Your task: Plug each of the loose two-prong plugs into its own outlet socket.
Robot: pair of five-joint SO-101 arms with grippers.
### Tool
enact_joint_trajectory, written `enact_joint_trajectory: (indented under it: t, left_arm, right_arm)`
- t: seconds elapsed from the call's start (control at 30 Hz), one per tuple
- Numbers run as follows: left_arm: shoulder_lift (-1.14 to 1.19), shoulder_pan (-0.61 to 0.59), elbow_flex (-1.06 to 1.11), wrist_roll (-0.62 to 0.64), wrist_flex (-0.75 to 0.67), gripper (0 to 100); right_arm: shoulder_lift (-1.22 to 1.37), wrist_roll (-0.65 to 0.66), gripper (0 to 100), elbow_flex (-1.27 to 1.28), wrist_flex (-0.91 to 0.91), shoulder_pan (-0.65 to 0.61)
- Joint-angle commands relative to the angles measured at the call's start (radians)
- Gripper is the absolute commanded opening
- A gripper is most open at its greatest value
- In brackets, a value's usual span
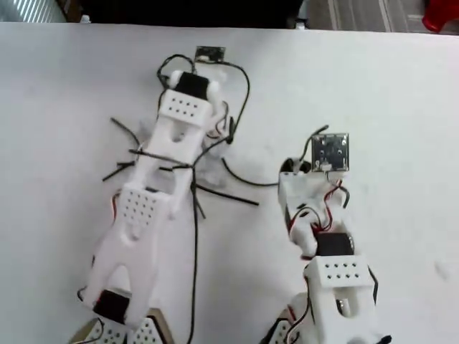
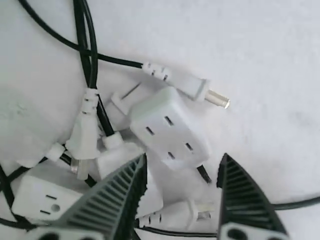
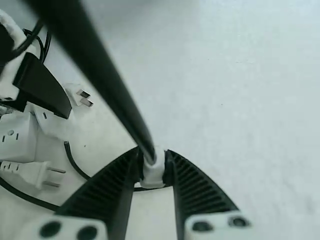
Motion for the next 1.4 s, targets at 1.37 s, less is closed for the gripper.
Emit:
enact_joint_trajectory:
  t: [1.37]
  left_arm:
    - [-0.625, -0.008, -0.008, -0.842, 0.052, 2]
  right_arm:
    - [0.001, -0.011, 1.6, -0.028, -0.016, 0.081]
